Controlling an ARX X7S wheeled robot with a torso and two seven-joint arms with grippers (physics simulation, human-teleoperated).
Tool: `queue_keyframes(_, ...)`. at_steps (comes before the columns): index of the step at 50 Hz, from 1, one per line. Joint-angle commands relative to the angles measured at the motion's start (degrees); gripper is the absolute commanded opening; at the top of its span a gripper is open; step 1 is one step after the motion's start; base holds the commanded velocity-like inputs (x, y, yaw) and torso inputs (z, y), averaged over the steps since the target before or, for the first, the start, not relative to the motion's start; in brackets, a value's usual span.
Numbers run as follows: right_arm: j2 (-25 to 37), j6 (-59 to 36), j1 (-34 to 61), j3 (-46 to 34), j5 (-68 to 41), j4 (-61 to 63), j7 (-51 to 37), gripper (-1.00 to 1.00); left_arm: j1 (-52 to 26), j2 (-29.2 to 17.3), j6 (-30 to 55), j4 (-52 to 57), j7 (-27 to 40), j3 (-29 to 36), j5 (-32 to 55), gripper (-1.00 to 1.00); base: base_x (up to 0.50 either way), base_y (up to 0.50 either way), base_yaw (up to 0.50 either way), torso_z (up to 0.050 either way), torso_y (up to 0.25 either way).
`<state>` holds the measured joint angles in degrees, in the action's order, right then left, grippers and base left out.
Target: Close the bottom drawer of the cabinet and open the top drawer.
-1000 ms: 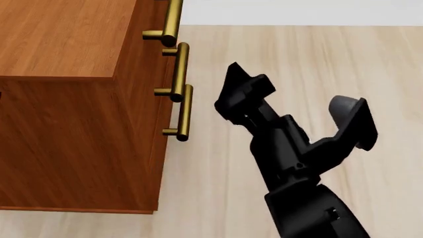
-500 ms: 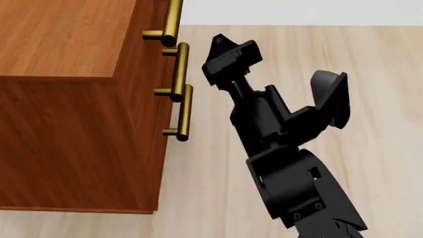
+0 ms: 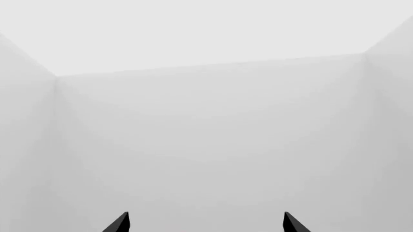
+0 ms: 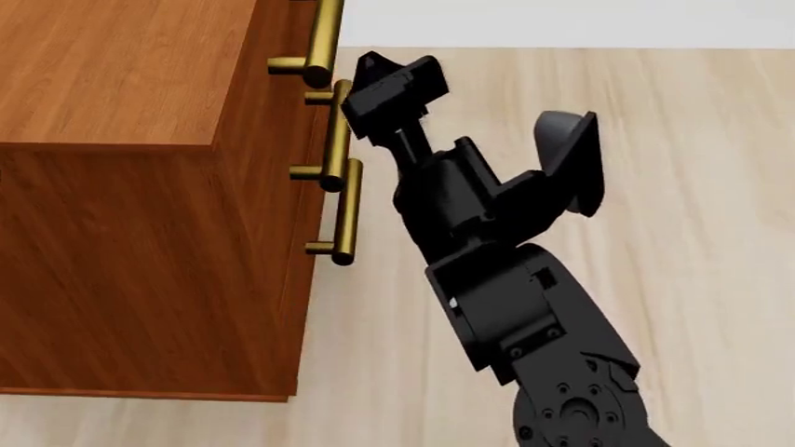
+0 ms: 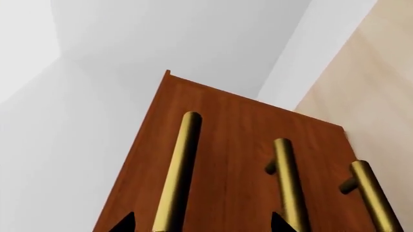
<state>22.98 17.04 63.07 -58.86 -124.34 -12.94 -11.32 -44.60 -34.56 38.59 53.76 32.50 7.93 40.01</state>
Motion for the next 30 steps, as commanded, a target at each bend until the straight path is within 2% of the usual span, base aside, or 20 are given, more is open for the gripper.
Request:
queue_keyframes(1,-2.16,-2.01,1.5,-0.73,-0.43,-3.06,0.96,1.0,0.18,-0.47,-0.29,-0.04,0.15,-0.18,0.22,1.0,0.0,0.0,0.0,0.0,0.0)
queue_keyframes(30,-5.58,-5.25,4.58,-1.84,-0.54,-7.02,1.86,1.0,0.65,-1.33,-1.11,-0.28,0.52,-0.16,0.37,1.0,0.0,0.0,0.0,0.0,0.0)
